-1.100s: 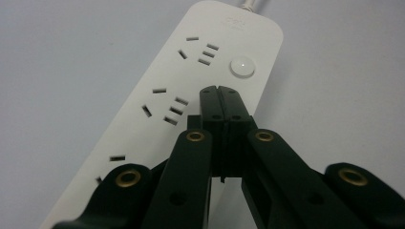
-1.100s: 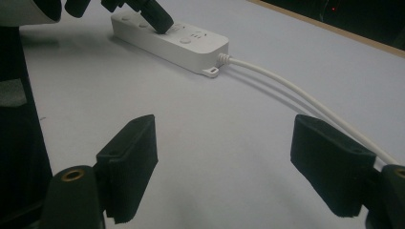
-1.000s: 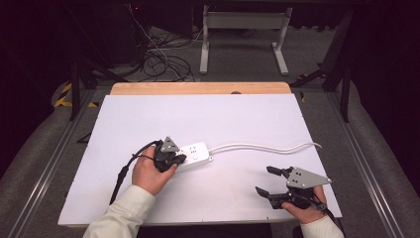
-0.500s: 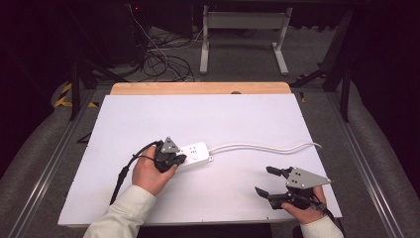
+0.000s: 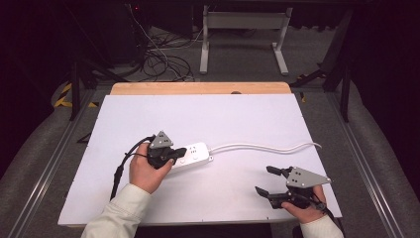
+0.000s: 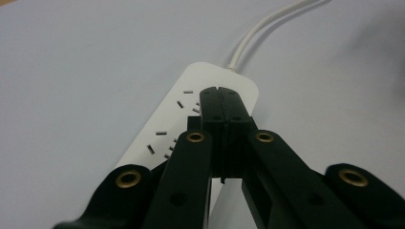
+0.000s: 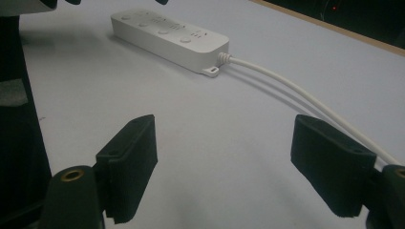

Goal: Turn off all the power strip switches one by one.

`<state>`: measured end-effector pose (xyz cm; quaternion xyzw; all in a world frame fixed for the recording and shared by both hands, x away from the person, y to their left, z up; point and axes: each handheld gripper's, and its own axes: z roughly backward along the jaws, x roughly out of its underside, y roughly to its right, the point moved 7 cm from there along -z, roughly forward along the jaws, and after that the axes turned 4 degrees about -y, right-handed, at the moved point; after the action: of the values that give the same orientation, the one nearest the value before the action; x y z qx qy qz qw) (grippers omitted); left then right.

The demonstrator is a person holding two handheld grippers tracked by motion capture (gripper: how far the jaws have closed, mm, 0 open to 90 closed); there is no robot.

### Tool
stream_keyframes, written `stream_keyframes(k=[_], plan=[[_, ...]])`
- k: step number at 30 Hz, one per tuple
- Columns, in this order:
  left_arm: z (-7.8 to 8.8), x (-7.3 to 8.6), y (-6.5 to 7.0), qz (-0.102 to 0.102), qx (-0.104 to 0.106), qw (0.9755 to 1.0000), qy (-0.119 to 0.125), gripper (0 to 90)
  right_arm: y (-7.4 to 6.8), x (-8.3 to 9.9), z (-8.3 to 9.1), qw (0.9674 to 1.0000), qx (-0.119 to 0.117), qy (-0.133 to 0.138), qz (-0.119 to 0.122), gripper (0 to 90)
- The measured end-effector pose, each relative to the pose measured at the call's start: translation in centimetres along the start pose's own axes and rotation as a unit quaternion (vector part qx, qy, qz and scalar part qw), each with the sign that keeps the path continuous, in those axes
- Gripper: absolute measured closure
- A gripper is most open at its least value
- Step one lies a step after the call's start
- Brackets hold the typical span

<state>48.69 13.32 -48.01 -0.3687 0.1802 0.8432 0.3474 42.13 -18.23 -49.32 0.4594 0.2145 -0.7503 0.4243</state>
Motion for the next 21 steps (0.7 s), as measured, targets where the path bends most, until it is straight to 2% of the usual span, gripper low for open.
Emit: stream_keyframes(k=[9,10,13,16,17,21], plan=[[0.0,-0.8,0.6,-0.012,-0.001,0.9999,0.006,90.0,0.0,0.0,0.1,1.0,0.001,0.001,0.0,25.1],[-0.2,-1.0,0.8,-0.009,0.005,0.9999,0.007,90.0,0.0,0.0,0.1,1.0,0.001,0.001,0.0,25.1],[-1.2,-1.9,1.3,-0.023,0.005,0.9997,0.003,90.0,0.0,0.0,0.1,1.0,0.001,0.001,-0.002,25.1],[-2.2,-2.6,2.2,-0.025,0.02,0.9995,0.002,90.0,0.0,0.0,0.1,1.0,0.001,0.001,0.0,25.1],[-2.5,-2.8,2.3,-0.034,0.018,0.9993,0.002,90.0,0.0,0.0,0.1,1.0,0.001,0.001,0.0,25.1],[-3.4,-2.9,2.7,-0.03,0.023,0.9993,-0.005,90.0,0.1,0.1,0.0,1.0,0.0,0.0,-0.003,25.0]])
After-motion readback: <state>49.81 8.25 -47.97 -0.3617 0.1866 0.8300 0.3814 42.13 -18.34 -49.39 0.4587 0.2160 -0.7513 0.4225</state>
